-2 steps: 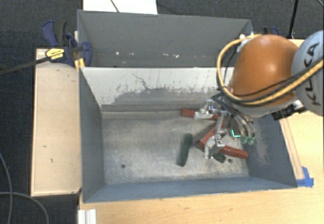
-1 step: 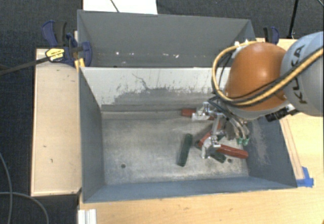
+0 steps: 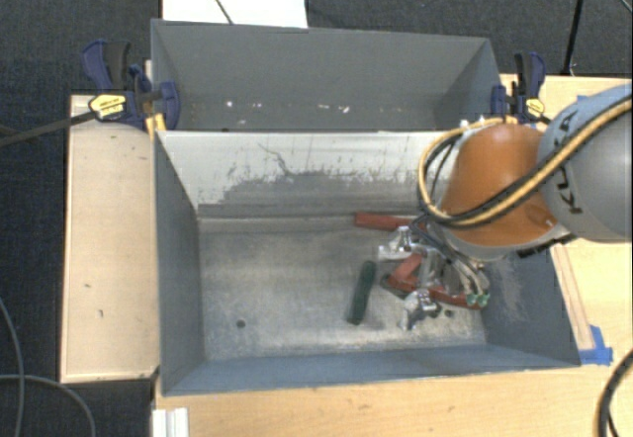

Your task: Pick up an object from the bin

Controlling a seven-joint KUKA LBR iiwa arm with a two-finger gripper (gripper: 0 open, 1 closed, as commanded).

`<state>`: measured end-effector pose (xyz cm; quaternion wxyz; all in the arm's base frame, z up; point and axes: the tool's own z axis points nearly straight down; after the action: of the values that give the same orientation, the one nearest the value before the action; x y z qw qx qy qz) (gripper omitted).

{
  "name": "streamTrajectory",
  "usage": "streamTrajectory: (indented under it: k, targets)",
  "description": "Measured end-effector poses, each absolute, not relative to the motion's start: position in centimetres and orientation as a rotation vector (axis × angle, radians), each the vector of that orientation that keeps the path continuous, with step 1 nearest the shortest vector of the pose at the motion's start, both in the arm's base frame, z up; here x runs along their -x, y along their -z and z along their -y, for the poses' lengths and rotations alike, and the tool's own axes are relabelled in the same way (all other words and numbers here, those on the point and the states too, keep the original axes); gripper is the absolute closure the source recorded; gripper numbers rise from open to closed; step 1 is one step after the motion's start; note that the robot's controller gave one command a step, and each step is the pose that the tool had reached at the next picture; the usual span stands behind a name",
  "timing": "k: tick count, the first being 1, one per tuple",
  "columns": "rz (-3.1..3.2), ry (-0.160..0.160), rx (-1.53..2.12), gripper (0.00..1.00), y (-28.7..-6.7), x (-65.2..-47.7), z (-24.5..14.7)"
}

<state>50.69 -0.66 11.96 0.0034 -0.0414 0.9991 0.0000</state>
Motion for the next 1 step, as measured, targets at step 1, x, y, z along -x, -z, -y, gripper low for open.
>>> streamTrajectory:
  k: [1]
  targets:
    - [-3.124,-0.003,0.364,0.0,-9.59,-52.63,4.89]
